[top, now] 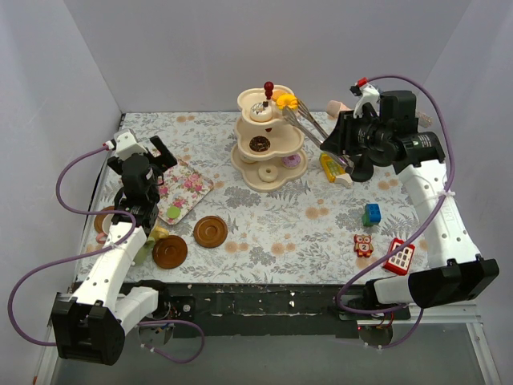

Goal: Serve the afternoon tea
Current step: Place the desert on the desert table.

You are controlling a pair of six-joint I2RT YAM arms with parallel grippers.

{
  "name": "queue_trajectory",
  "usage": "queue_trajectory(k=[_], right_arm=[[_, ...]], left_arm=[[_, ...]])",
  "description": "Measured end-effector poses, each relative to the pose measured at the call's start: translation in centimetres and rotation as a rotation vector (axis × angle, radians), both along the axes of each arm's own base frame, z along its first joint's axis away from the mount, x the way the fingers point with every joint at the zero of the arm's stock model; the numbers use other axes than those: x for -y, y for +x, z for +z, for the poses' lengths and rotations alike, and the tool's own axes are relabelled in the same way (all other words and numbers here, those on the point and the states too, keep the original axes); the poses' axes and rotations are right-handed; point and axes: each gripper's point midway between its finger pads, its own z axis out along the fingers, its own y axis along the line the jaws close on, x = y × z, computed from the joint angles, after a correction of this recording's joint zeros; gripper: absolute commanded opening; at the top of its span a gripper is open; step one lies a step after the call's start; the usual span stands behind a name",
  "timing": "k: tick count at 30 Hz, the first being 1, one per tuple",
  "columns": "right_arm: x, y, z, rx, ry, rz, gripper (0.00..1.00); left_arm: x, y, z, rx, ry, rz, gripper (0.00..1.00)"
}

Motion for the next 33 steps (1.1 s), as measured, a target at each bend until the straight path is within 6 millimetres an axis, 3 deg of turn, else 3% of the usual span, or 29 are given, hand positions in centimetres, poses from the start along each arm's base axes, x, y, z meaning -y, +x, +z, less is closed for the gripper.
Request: queue_trajectory(k=[6, 18, 33], right_arm=[[-0.1, 0.3, -0.5, -0.014, -0.003, 0.0, 0.23], [-0.2, 0.7, -1.2, -0.035, -0.008, 0.0, 0.47], [-0.1, 0.9, -0.7, -0.012, -0.016, 0.004, 0.52]], left_arm=[[0.1, 0.0, 0.0, 0.0, 0.0, -0.004, 0.98], [0.3, 0.1, 0.0, 0.0, -0.002, -0.017, 0.98], [0.4, 0.1, -0.1, -0.003, -0.002, -0.023, 0.98]])
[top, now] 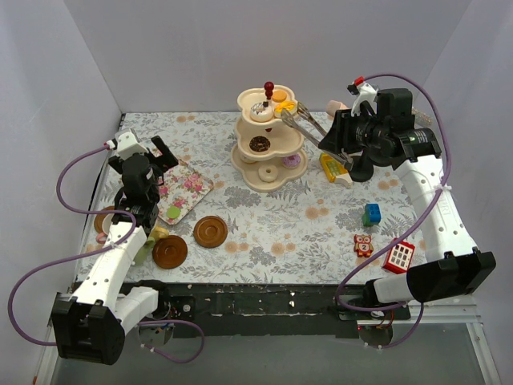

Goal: Serve the afternoon tea
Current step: Place the desert on the desert table.

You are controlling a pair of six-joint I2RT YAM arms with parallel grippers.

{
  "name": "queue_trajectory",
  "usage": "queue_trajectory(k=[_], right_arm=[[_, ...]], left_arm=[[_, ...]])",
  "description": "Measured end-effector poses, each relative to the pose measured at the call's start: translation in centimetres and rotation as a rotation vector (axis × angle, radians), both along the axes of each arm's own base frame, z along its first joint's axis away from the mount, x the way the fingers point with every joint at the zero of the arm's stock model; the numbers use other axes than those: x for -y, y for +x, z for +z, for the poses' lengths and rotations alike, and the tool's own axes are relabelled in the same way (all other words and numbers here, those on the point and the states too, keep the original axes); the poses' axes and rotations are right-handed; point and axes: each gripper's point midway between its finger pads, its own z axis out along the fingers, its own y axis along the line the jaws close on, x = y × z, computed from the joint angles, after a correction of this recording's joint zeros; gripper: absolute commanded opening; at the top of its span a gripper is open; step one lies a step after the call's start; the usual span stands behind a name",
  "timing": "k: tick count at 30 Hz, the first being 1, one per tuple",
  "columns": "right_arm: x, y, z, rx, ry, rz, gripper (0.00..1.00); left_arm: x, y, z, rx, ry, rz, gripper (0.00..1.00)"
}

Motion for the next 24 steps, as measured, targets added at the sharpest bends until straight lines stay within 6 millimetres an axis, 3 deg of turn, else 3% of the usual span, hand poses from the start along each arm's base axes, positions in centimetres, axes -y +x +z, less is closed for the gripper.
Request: queue_trajectory(k=[24], right_arm=[[0.23, -0.11, 0.37, 0.016, -0.006, -0.009, 0.56]], left_arm=[[0.15, 0.24, -0.49, -0.013, -0.003, -0.006, 0.98]])
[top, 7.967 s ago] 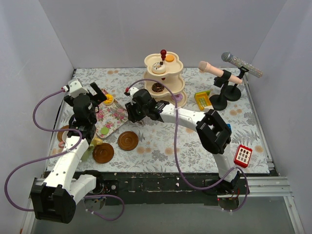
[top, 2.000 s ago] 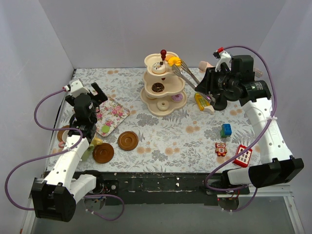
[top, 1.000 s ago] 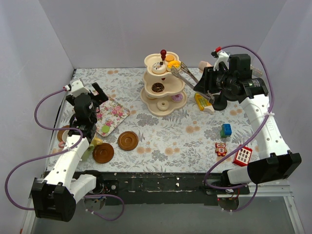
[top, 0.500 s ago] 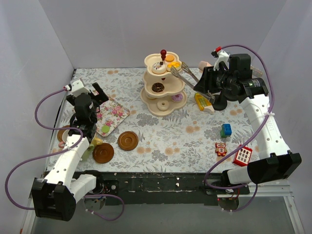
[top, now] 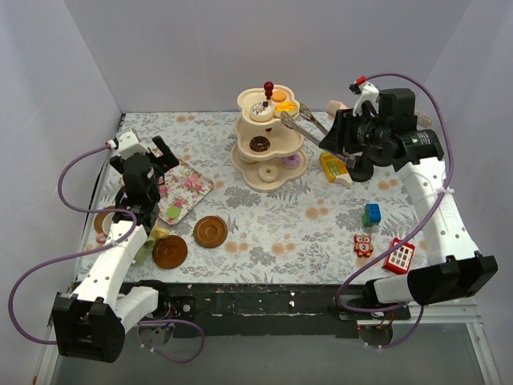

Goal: Serve the afternoon tea
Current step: Place the desert on the desert table.

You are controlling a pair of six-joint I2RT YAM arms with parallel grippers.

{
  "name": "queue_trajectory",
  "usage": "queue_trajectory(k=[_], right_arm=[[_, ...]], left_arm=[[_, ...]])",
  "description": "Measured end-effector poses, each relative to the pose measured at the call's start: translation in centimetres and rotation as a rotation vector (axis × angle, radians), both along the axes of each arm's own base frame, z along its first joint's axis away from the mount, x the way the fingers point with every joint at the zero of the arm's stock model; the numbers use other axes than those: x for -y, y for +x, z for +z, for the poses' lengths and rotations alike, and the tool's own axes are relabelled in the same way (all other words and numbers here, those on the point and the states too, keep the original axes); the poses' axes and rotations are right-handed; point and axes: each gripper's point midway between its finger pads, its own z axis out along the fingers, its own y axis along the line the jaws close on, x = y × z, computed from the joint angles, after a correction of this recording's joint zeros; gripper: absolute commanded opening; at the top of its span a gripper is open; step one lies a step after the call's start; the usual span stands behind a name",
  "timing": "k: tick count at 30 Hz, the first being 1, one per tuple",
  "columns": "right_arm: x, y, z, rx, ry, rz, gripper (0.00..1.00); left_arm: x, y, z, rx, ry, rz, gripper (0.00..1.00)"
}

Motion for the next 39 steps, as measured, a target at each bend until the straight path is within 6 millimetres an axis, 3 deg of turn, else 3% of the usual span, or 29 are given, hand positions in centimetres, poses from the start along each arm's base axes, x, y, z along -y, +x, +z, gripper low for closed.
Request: queue_trajectory(k=[5, 11, 19, 29, 39], right_arm=[[0.1, -0.5, 0.8, 0.022, 0.005, 0.0, 0.56], [0.2, -0.9, 1.5, 0.043, 0.01, 0.0, 0.56], [0.4, -1.0, 2.8, 0.084, 0.011, -0.012, 0.49], [0.5, -1.4, 5.5, 0.184, 0.037, -0.013, 0.39], [0.5, -1.2, 3.6, 0.143, 0.031, -0.016, 0.37]], left_arm=[[0.0, 0.3, -0.7, -0.017, -0.013, 0.009, 0.98], [0.2, 0.8, -3.3, -0.1, -0.024, 0.008, 0.98], [2.0, 2.4, -4.2, -0.143, -0.076, -0.059, 0.98], [5.0, 5.1, -9.9, -0.327, -0.151, -0.169, 0.98], [6.1, 5.7, -13.0, -0.424, -0.178, -0.204, 0.98]])
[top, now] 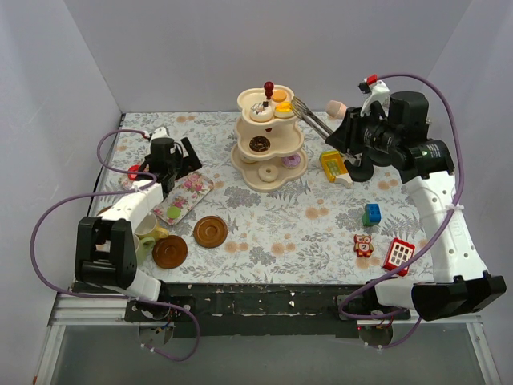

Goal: Serve the afternoon tea
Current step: Place the desert on the desert table.

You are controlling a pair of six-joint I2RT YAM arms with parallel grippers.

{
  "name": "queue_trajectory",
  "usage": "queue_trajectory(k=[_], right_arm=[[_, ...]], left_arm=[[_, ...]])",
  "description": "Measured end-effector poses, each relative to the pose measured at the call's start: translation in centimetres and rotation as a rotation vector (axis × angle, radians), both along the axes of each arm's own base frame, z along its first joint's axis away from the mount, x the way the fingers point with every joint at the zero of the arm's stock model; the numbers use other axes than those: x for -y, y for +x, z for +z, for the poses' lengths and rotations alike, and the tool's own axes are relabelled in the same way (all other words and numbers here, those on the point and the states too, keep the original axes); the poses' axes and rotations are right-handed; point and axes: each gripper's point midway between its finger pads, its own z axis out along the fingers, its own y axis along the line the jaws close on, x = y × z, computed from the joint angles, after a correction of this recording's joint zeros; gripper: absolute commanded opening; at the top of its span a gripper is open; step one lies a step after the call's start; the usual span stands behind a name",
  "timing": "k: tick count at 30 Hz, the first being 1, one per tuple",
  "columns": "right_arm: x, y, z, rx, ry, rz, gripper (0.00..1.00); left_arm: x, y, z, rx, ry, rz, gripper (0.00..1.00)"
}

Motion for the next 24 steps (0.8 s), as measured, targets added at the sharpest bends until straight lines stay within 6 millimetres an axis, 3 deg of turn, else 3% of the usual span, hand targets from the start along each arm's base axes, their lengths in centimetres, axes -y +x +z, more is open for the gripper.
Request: queue_trajectory(k=[7, 24], right_arm=[[0.0, -0.1, -2.0, -0.05, -0.011, 0.0, 0.36], [-0.2, 0.8, -3.0, -0.062, -0.014, 0.0, 0.35]], left_arm=[[0.4, 0.3, -0.7, -0.02, -0.009, -0.013, 0.98], [0.7, 0.3, -1.1, -0.034, -0.018, -0.028, 0.98]])
